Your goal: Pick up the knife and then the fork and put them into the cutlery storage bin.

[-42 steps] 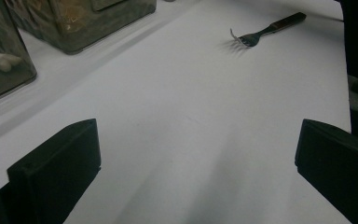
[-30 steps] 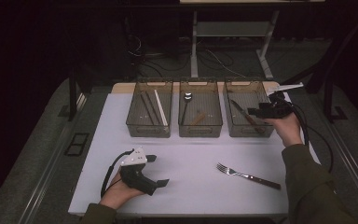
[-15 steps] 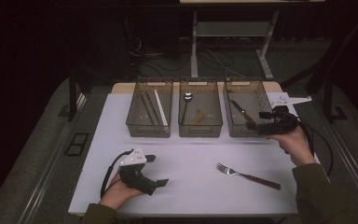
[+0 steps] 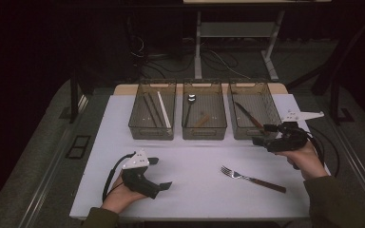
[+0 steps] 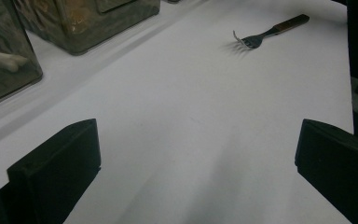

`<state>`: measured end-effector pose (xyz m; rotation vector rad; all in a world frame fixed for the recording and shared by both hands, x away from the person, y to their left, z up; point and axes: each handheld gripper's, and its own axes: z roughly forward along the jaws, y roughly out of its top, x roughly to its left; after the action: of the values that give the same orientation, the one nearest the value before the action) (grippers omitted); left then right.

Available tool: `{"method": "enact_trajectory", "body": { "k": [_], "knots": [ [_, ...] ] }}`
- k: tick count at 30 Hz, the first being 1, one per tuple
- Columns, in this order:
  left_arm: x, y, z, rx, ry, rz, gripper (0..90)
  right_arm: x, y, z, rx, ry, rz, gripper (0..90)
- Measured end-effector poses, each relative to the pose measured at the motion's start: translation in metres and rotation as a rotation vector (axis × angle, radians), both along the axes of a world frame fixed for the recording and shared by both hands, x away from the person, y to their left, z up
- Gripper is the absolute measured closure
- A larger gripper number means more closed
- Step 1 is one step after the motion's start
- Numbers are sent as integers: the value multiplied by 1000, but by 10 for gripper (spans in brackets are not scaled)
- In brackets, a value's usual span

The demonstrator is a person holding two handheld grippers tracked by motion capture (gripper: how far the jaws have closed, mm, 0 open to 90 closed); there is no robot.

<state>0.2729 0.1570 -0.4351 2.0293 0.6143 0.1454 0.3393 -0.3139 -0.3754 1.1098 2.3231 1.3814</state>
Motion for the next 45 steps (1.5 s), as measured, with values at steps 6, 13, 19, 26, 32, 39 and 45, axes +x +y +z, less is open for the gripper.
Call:
{"method": "enact_trajectory", "body": {
  "k": [6, 13, 19, 26, 32, 39, 45],
  "knots": [
    [0, 0, 0, -1, -1, -2, 0, -16, -3, -5, -1, -9, 37, 182],
    [0, 0, 1, 3, -3, -6, 0, -30, -4, -11, -53, 9, 66, 181],
    [0, 0, 0, 1, -1, -5, 0, -40, -4, -15, -69, 27, 119, 181],
    [0, -1, 0, 4, 0, -7, 0, -50, -2, -24, -124, 51, 163, 181],
    [0, 0, 0, 4, 1, -6, 0, -56, 4, -31, -193, 79, 207, 190],
    [0, -1, 0, 7, -1, -9, 0, -56, 10, -39, -304, 121, 265, 315],
    [0, -2, -1, 12, -1, -13, 0, -56, 16, -42, -373, 168, 306, 426]
  ]
}}
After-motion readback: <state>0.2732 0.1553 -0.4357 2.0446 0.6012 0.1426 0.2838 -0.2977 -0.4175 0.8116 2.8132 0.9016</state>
